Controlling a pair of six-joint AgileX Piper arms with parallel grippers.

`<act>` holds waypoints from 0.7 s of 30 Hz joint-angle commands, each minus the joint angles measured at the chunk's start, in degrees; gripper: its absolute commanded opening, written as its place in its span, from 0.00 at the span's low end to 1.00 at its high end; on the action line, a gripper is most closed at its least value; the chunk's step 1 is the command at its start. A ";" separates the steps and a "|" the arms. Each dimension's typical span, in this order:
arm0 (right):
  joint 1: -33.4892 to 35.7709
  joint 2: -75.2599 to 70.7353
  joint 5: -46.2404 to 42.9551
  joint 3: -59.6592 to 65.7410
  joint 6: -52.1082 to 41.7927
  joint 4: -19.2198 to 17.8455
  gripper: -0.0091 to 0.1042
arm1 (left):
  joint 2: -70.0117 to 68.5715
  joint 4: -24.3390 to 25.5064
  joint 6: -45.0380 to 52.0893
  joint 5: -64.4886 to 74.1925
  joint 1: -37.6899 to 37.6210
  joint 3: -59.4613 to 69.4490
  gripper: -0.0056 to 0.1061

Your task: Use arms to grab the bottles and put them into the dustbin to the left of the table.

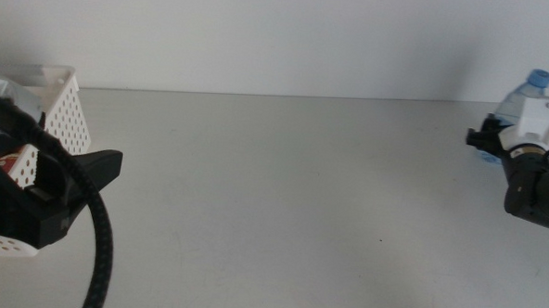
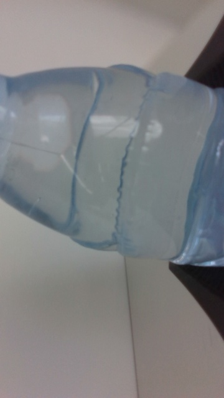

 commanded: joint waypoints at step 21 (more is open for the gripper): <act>31.62 -5.17 6.85 -18.53 34.94 -54.49 0.07 | -0.06 -0.33 -0.63 -3.83 -0.39 -1.58 0.87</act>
